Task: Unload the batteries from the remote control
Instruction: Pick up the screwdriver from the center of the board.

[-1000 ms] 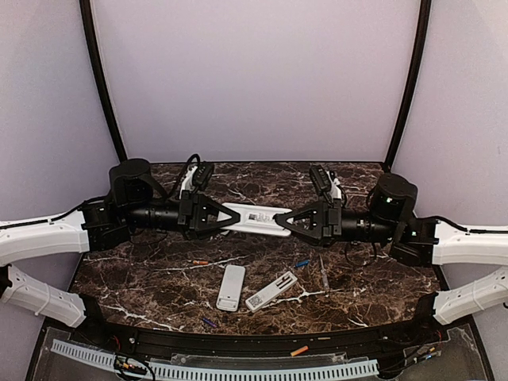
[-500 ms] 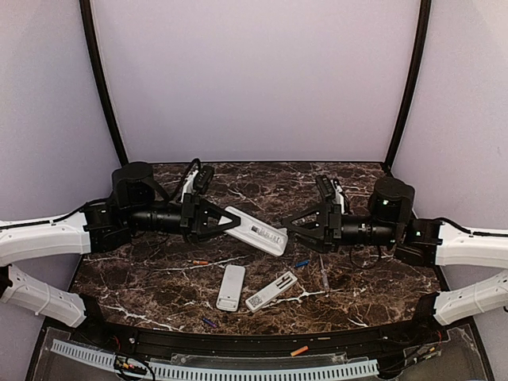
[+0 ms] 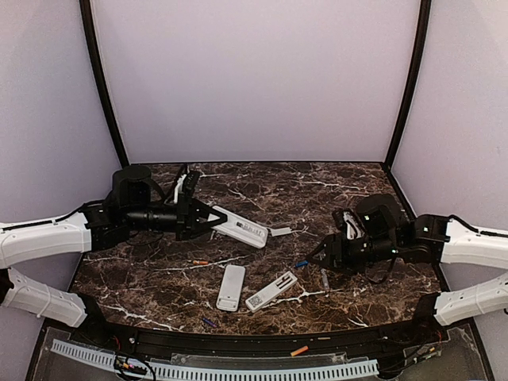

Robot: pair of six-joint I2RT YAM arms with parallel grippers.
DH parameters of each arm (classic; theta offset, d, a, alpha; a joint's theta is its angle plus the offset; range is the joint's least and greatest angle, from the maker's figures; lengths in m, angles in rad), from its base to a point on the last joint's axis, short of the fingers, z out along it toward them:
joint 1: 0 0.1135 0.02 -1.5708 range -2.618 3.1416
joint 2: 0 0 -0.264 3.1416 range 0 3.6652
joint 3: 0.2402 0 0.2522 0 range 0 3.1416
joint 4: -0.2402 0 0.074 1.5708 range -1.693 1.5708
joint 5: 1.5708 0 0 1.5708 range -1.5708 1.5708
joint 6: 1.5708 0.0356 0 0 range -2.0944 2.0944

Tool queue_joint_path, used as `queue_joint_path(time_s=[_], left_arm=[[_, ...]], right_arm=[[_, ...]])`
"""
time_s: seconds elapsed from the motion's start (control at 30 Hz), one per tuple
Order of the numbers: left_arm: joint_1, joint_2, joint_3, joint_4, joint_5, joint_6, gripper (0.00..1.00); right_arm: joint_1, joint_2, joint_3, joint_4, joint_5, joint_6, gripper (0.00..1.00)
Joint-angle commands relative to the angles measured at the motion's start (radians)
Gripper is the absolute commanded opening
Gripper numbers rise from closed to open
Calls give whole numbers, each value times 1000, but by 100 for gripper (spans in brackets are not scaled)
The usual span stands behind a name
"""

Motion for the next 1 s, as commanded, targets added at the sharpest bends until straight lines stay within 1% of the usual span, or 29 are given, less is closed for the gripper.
queue_joint_path(time_s=[0.0,0.13,0.27,0.4,0.5,0.6,0.7,0.83,0.97], left_arm=[[60,-13,-27,-31,35,43,0],[104,7,-25,-54,82,83,0],[156,39,5,-105,168,167,0],[227,101,83,-189,304,290,0],[255,147,149,-235,357,381,0],[276,205,187,-253,402,430,0],[282,241,217,-243,425,469,0],[283,267,249,-277,405,540,0],[283,289,261,-295,393,576,0]], right_arm=[[17,71,10,-219,90,-2,52],[28,186,37,-279,131,-2,48],[28,296,65,-289,141,-18,43],[29,370,96,-298,158,-30,39],[30,418,118,-304,182,-34,38],[30,461,138,-313,198,-34,34],[31,502,158,-341,227,-29,32],[31,538,172,-365,250,-24,30],[30,561,181,-369,262,-23,28]])
